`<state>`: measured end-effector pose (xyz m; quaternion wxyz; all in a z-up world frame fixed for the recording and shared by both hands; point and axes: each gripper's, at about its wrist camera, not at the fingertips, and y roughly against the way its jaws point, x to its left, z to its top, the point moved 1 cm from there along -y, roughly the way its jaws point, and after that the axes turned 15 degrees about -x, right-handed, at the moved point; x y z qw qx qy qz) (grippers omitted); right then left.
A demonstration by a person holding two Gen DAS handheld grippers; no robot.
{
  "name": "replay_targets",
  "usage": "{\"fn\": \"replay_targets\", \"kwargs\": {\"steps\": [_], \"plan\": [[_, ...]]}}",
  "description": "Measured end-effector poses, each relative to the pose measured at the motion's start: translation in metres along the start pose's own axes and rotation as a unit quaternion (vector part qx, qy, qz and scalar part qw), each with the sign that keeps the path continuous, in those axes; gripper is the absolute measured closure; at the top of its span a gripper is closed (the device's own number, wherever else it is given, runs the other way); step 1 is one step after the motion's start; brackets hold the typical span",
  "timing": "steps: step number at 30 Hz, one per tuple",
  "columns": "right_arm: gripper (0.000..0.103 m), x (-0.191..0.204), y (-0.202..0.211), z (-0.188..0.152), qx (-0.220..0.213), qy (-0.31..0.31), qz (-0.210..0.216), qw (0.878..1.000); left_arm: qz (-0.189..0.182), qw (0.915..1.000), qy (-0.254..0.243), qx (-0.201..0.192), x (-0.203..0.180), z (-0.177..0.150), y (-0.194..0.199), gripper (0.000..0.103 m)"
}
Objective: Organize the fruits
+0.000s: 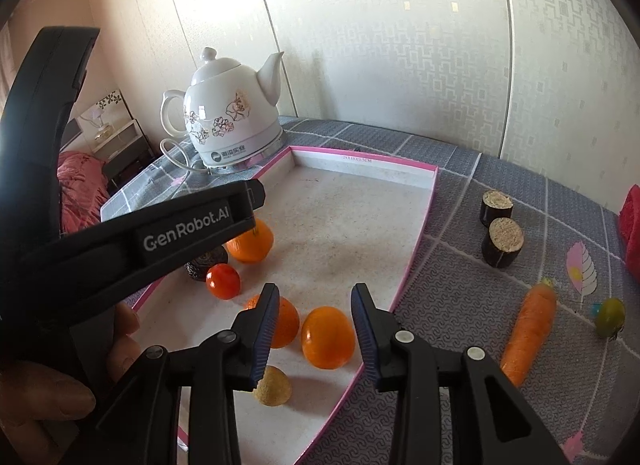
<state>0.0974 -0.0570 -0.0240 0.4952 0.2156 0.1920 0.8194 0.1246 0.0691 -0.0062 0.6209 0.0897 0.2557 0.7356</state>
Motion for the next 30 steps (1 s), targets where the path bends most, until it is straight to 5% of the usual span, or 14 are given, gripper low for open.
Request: {"fn": "replay_targets", "kwargs": {"steps": [20,30], "plan": [[0.061,-0.062,0.034,0.006,-0.009,-0.073,-0.08,0.994,-0.026,0.9994,-0.024,0.001,-0.027,-0.006,0.007,0.056],[0.061,-0.147,0.07,0.001,-0.003,-0.196,-0.188,0.962,-0.072,0.9963,-0.045,0.01,-0.052,-0.013,0.012,0.061]]}}
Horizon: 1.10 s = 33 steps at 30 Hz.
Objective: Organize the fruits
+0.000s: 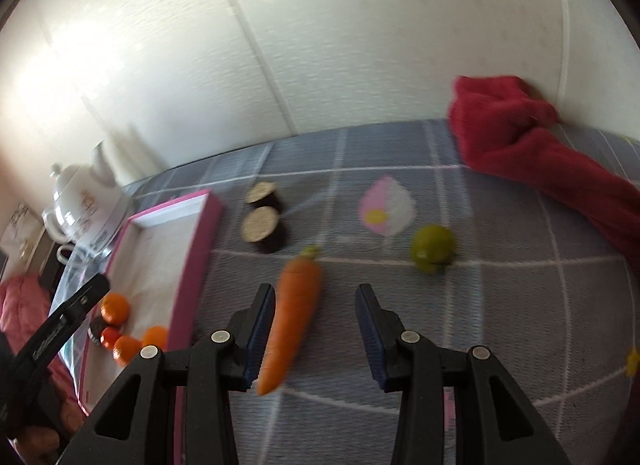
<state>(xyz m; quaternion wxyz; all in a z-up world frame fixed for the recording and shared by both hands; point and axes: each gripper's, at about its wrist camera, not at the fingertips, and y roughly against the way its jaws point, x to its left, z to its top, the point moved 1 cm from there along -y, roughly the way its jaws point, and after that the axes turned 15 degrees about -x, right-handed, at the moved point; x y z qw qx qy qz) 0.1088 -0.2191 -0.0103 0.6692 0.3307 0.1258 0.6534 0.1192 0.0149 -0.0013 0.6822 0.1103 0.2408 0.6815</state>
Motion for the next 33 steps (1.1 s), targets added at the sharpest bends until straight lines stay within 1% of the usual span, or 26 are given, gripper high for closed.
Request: {"fn": "replay_targets", "kwargs": {"steps": [4,7,11,13,15,21,25,30,32,33], "plan": [[0.061,-0.022,-0.002,0.004,0.004,-0.032,-0.018,0.999,-0.019,0.9998,-0.003,0.004,-0.017,-0.001,0.0,0.061],[0.061,-0.028,-0.006,0.003,0.016,-0.044,-0.019,0.999,-0.031,0.9993,-0.02,0.006,-0.029,-0.003,0.0,0.061],[0.061,-0.023,-0.007,0.0,0.02,-0.021,-0.016,0.999,-0.044,0.998,-0.044,0.008,-0.041,-0.006,-0.002,0.066],[0.061,-0.02,-0.008,0.0,0.02,-0.015,-0.01,1.0,-0.05,0.9974,-0.052,0.008,-0.046,-0.006,-0.004,0.07],[0.061,-0.016,-0.009,0.0,0.02,-0.015,0.001,1.0,-0.052,0.9969,-0.059,0.008,-0.049,-0.007,-0.006,0.071],[0.061,-0.005,-0.016,0.003,0.017,-0.001,0.01,1.0,-0.061,0.9967,-0.05,0.019,-0.057,-0.007,-0.018,0.072],[0.061,-0.003,-0.025,0.011,0.009,0.001,0.013,1.0,-0.07,0.9965,-0.035,0.03,-0.061,-0.007,-0.028,0.076],[0.061,0.011,-0.037,0.019,0.001,0.04,0.036,0.999,-0.071,0.9965,-0.035,0.027,-0.065,-0.004,-0.039,0.077],[0.061,0.017,-0.043,0.019,0.005,0.051,0.043,0.998,-0.062,0.9969,-0.038,0.029,-0.066,-0.003,-0.046,0.077],[0.061,0.019,-0.046,0.02,0.008,0.058,0.046,0.997,-0.061,0.9972,-0.032,0.031,-0.064,-0.001,-0.05,0.077]]}}
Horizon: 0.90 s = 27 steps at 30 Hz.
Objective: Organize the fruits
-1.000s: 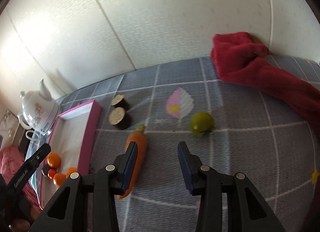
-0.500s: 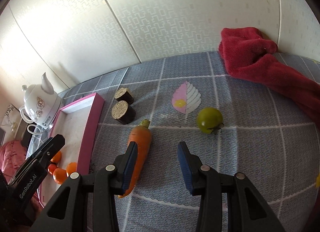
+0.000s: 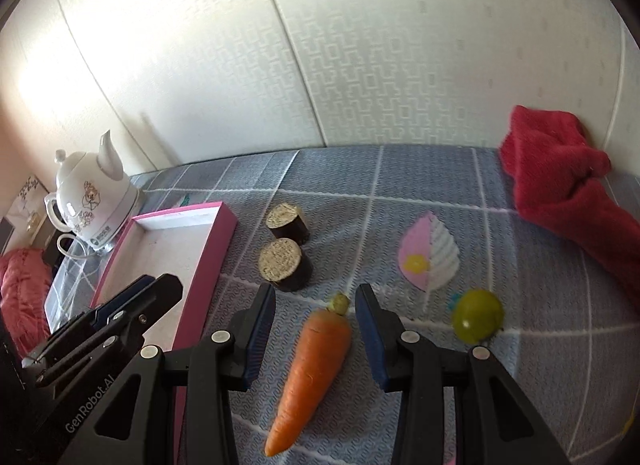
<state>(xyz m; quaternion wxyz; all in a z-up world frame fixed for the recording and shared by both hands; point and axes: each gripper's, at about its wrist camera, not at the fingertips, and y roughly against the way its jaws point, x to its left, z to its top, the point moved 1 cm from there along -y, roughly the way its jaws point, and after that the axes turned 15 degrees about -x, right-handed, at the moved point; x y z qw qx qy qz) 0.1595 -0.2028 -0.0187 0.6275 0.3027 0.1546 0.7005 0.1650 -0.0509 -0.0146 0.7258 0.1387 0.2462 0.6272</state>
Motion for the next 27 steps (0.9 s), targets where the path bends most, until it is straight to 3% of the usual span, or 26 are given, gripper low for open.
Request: {"fn": "replay_targets", "kwargs": {"steps": [11,15,18,20,27], "plan": [[0.061,0.027,-0.036,-0.003,0.016,0.084,0.034,0.996,0.0,1.0,-0.005,-0.003,0.001,0.014,-0.021,0.081],[0.061,0.032,-0.047,-0.006,0.015,0.111,0.015,0.994,-0.011,0.9999,-0.004,0.008,0.0,0.016,-0.031,0.081],[0.061,0.031,-0.054,-0.005,0.016,0.108,0.018,0.994,-0.016,0.9997,-0.011,0.013,-0.003,0.017,-0.037,0.081],[0.068,0.031,-0.054,-0.003,0.008,0.107,0.022,0.994,-0.021,0.9995,-0.014,0.017,-0.005,0.017,-0.04,0.081],[0.068,0.021,-0.049,-0.001,0.011,0.106,-0.005,0.994,-0.045,0.998,-0.024,0.036,-0.023,0.018,-0.055,0.081]]}}
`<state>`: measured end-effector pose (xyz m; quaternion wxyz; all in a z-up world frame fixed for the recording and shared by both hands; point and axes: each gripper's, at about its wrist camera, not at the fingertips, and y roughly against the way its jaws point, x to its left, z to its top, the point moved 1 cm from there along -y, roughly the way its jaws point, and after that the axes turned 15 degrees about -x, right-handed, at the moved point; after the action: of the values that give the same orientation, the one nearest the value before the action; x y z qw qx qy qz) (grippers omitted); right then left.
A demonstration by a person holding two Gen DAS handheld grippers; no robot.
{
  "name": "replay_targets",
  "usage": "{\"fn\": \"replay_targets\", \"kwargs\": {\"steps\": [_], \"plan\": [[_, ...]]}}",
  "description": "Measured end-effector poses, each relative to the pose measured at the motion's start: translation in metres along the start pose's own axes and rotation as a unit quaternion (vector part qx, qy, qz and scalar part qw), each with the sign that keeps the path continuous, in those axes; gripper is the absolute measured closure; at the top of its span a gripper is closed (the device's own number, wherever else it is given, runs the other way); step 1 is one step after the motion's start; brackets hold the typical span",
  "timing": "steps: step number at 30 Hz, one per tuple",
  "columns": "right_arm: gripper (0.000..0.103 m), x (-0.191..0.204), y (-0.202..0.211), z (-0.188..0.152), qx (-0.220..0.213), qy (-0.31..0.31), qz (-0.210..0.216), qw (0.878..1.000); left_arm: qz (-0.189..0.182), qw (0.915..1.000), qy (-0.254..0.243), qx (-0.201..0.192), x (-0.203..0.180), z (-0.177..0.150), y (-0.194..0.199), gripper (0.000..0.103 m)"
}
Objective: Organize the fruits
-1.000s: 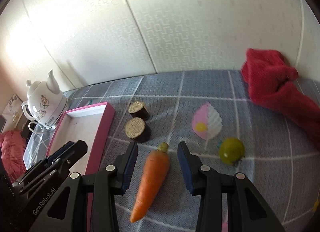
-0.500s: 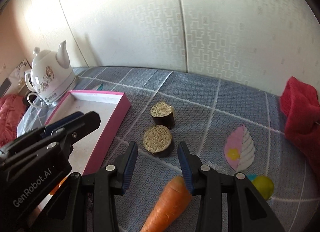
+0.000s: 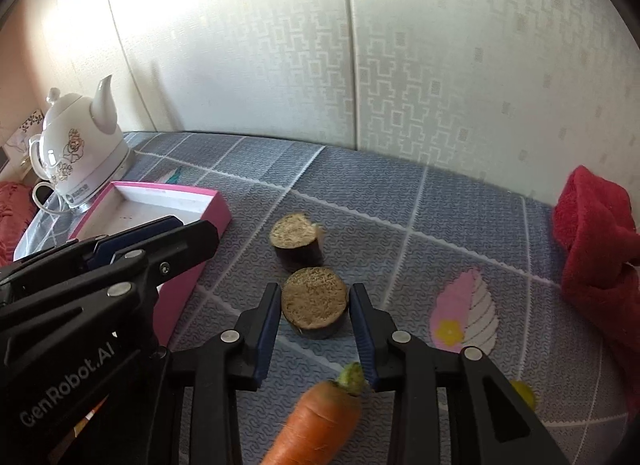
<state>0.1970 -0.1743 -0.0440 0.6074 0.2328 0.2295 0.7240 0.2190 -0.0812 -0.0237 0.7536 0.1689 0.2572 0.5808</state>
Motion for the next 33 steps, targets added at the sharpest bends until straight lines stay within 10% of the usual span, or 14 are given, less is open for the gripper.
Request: {"fn": "replay_targets", "kwargs": {"steps": [20,33], "plan": [[0.067,-0.016,0.005,-0.006,-0.004,0.008,-0.023,1.0,-0.002,0.9978,0.006,0.066,-0.019,-0.001,-0.063,0.07],[0.068,-0.031,0.014,-0.02,0.01,0.0,-0.039,0.999,0.005,0.9981,0.026,0.055,-0.006,-0.02,-0.019,0.07]]}}
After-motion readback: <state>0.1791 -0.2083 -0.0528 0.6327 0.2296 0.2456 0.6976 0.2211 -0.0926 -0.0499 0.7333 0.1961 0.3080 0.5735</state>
